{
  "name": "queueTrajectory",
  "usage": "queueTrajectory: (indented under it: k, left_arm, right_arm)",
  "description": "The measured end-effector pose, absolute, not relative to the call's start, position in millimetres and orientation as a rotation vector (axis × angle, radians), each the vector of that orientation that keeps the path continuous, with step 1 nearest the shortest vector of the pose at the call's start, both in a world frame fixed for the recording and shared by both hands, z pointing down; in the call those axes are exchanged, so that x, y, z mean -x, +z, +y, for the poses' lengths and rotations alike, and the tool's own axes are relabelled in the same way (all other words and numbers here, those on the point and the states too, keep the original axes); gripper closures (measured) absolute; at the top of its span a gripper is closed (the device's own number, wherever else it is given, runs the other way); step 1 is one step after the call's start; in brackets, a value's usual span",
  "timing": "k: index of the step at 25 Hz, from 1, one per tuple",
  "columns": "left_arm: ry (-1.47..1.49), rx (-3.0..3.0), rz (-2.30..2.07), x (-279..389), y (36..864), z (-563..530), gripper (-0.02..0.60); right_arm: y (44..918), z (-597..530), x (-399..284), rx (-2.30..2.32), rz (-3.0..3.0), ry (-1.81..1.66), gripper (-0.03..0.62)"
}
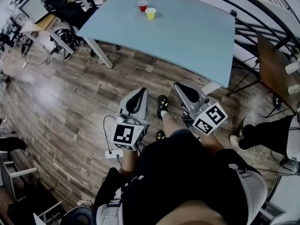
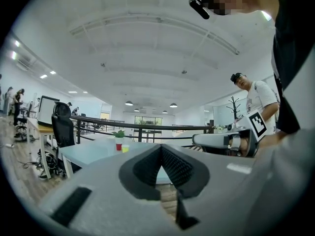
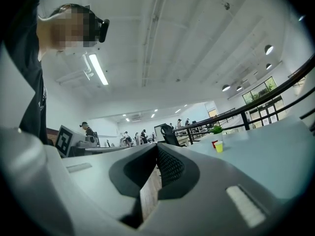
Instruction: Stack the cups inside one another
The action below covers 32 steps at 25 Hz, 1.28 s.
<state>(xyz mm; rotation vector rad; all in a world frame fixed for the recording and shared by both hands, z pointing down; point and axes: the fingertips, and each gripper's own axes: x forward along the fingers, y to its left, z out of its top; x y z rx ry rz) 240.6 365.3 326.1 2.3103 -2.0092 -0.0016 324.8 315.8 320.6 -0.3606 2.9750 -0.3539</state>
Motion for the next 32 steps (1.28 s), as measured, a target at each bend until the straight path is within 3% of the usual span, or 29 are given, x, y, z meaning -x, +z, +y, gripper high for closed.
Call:
queueTrajectory:
  k: [32]
  left_arm:
    - [0.183, -2.151, -2.131, -96.4, 352.6, 170.2, 0.592]
  right_arm:
    - [367.2, 89.6, -198.5, 0.308, 2.935, -0.521, 0.588]
